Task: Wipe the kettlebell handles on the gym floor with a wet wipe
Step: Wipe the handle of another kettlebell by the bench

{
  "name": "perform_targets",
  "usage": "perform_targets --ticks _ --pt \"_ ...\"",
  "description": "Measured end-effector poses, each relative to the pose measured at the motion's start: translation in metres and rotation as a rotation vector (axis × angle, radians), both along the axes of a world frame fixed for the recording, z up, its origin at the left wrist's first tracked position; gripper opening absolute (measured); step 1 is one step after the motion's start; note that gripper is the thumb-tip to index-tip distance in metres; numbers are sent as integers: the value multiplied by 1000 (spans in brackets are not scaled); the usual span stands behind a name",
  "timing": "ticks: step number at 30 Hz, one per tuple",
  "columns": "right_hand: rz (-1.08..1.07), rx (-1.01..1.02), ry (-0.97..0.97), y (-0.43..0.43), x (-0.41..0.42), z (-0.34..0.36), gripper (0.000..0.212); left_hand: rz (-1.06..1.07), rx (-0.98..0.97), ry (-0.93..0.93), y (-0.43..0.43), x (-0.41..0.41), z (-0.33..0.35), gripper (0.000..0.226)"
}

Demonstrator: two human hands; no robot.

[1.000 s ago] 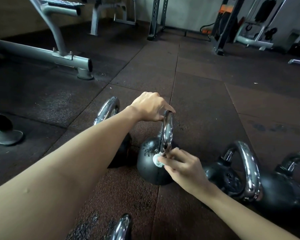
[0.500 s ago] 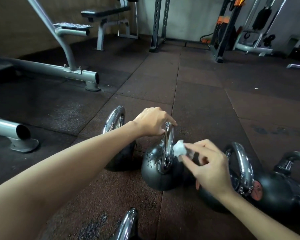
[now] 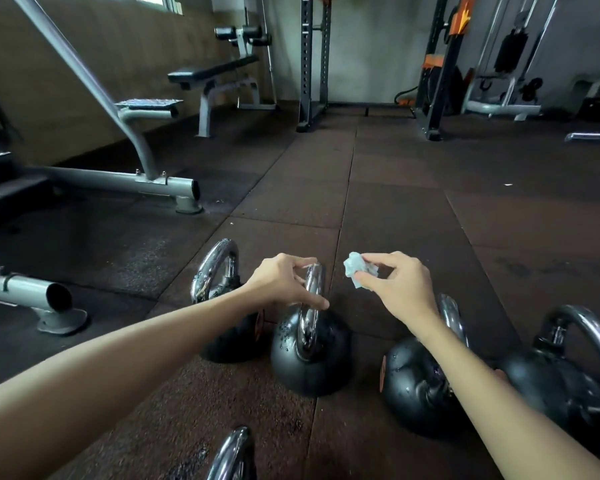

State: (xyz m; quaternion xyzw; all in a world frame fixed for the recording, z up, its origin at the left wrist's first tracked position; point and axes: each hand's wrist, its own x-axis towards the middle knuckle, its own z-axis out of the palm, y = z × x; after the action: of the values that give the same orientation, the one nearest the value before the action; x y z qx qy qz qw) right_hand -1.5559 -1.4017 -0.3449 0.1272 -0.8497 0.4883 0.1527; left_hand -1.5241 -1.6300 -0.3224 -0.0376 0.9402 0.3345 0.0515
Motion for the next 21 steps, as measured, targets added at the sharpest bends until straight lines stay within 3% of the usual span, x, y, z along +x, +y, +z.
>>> perform_targets --ticks 6,16,21 --pt "66 20 -32 -7 -21 -5 31 115 90 -92 6 4 -8 96" --pt "201 43 -63 -12 -37 -6 26 211 124 -35 14 35 -17 96" --pt "284 31 -63 -19 -35 6 22 163 119 -15 15 68 -22 94"
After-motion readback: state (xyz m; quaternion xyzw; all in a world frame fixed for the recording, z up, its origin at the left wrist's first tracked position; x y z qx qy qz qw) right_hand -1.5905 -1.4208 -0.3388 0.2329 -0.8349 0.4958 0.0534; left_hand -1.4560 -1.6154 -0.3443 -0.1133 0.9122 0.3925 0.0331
